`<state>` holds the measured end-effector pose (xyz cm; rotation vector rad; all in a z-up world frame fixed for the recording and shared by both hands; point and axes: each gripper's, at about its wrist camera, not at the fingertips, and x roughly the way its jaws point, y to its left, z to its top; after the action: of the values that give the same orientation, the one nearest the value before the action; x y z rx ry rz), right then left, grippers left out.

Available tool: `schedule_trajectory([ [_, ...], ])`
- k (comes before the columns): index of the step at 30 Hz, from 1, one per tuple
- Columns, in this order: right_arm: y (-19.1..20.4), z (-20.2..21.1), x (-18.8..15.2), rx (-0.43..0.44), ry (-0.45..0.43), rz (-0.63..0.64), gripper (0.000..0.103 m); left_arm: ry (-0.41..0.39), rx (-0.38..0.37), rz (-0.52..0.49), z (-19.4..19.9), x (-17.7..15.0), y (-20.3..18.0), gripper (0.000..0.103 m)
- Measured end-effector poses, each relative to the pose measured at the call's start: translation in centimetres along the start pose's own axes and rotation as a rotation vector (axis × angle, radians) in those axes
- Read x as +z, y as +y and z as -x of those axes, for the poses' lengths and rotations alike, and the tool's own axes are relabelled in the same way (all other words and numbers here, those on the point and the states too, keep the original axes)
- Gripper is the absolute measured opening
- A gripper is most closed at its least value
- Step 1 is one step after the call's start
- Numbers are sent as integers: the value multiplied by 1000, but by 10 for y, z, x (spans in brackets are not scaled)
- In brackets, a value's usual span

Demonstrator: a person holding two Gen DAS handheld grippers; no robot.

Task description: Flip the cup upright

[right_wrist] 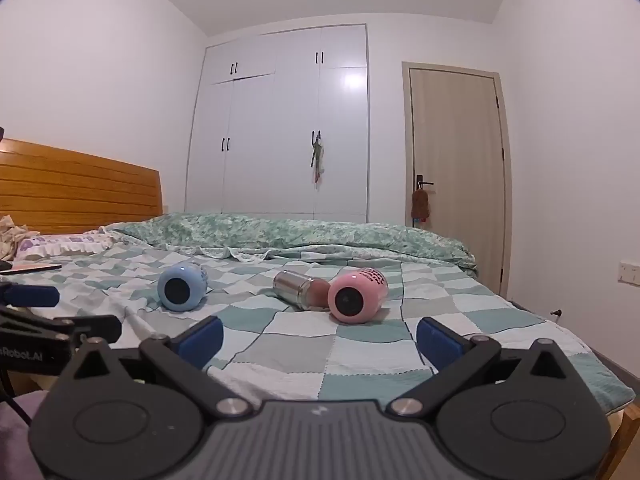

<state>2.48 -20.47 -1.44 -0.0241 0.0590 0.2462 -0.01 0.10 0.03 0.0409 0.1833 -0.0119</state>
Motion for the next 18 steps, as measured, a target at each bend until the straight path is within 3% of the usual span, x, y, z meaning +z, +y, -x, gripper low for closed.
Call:
schedule_trajectory([
  [18, -1, 1, 0, 0, -5, 1, 103, -14, -11, -13, 1, -2, 3, 103],
])
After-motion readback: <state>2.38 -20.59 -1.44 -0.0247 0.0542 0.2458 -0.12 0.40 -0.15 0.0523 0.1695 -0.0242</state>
